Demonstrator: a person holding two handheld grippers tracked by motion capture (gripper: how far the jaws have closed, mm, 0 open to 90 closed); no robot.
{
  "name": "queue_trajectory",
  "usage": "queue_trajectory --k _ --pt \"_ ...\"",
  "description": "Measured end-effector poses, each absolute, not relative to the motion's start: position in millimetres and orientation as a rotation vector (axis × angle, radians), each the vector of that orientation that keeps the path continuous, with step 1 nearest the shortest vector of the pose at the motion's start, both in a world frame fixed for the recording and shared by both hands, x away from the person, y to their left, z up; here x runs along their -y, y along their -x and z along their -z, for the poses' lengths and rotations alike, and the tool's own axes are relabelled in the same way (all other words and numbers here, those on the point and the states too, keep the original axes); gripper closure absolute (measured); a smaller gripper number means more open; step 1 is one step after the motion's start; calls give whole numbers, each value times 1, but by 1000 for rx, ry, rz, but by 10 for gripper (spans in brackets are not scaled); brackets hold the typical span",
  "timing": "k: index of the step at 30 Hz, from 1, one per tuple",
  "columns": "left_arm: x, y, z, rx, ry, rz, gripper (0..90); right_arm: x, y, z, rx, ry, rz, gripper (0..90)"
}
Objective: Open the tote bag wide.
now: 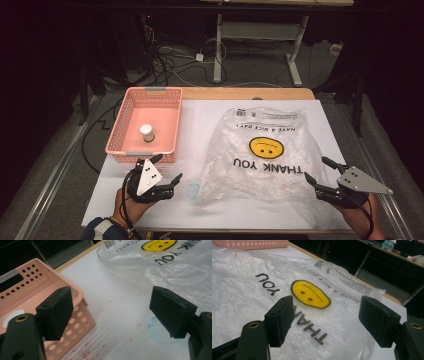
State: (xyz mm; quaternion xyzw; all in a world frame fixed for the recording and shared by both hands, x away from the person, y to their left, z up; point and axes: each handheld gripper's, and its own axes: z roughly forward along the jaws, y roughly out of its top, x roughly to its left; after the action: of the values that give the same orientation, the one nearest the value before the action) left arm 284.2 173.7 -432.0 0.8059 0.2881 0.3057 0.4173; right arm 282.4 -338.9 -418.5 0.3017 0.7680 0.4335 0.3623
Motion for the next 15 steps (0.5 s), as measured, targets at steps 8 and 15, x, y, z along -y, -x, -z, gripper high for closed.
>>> queue_trajectory --k 8,15 --pt "-164 -284 438 -668 -2095 -735 187 339 -285 422 -1991 -775 -1105 295" --pt "-159 -283 440 -654 -2119 -734 190 341 -286 422 -1987 -781 -1097 314"
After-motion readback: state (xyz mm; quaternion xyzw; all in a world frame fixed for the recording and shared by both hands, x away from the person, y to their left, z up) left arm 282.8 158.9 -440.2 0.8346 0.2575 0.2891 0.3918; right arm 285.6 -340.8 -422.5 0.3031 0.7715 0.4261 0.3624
